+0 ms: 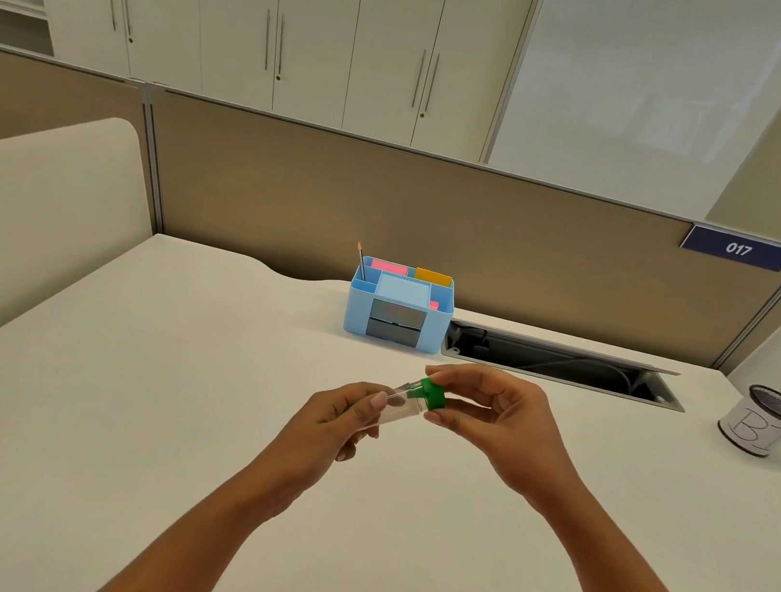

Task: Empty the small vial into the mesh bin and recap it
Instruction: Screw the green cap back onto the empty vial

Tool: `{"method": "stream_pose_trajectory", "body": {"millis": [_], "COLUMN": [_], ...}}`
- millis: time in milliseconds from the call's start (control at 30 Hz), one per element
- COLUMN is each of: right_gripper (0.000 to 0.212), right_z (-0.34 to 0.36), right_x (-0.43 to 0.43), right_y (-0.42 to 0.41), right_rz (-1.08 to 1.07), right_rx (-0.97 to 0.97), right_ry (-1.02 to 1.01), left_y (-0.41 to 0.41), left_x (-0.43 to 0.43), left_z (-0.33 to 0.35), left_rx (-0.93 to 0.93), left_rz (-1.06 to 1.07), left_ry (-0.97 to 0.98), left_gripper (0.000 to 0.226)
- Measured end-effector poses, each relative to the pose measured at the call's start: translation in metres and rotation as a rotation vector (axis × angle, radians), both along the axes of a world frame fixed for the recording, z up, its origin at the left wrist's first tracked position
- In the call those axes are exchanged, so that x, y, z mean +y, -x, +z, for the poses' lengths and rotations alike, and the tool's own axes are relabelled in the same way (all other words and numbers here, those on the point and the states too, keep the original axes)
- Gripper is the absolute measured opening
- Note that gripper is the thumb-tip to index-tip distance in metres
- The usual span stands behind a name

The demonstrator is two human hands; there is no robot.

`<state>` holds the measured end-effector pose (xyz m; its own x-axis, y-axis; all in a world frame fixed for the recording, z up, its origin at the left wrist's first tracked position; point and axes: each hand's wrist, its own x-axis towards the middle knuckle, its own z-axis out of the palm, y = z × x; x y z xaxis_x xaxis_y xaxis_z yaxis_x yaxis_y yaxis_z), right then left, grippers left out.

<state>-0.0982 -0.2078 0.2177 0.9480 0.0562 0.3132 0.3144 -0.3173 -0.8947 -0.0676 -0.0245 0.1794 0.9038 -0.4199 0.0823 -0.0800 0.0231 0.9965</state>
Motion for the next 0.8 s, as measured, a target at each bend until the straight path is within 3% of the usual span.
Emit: {"method": "stream_pose_trajectory", "body": {"millis": [567, 800], "right_gripper": [0.029, 0.038], "right_z": [-0.002, -0.002], "right_x": [-0.002, -0.004], "right_y": [0.0, 0.002], "right_rz": [0.02, 0.029], "right_rx": [-0.086, -0.075], "right_ry": [-0.029, 0.021], "left_y": [-0.002, -0.002], "left_x": [0.001, 0.004], "left_z": [0.01, 0.013], "left_rx": [0.108, 0.162], "left_rz": [-0.098, -0.174], "left_ry": [0.074, 0.065], "left_gripper": [0.034, 0.037]}}
